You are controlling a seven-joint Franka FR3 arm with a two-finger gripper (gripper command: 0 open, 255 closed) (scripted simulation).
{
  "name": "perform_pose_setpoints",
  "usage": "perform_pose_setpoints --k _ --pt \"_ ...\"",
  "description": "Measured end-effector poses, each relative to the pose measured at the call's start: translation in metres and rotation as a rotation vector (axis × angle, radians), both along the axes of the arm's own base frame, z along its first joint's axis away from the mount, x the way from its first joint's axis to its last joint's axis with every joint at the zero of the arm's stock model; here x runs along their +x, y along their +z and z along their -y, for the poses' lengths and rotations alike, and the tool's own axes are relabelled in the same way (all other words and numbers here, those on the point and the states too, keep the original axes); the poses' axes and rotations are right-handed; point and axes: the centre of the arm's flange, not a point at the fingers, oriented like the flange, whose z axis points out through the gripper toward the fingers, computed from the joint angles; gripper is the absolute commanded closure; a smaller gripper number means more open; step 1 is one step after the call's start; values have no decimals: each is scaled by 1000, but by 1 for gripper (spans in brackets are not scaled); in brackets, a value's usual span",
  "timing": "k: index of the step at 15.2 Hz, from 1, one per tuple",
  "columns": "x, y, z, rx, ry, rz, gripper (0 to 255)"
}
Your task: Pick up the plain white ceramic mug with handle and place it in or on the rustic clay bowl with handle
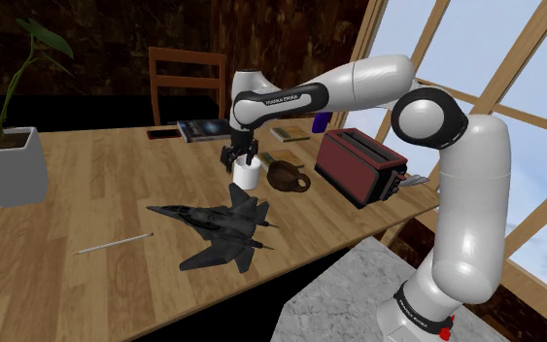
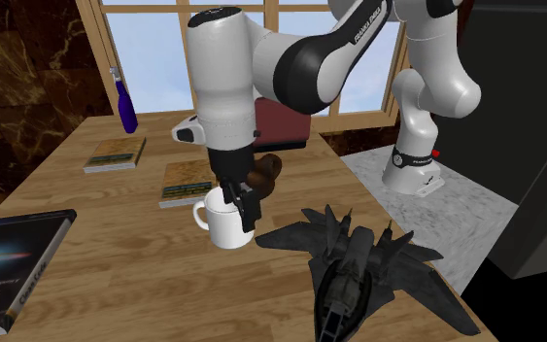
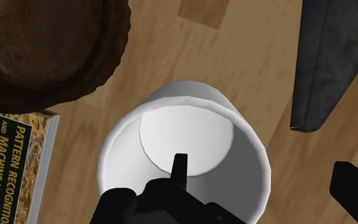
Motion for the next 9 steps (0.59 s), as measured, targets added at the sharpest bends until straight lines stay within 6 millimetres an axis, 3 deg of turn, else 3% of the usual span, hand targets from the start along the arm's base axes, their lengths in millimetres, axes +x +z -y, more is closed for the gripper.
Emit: perform_pose_setpoints --k 3,8,9 --pt "-1 -12 0 0 0 0 0" --pt "-1 -13 0 0 0 0 0" --pt "-1 -13 0 0 0 0 255"
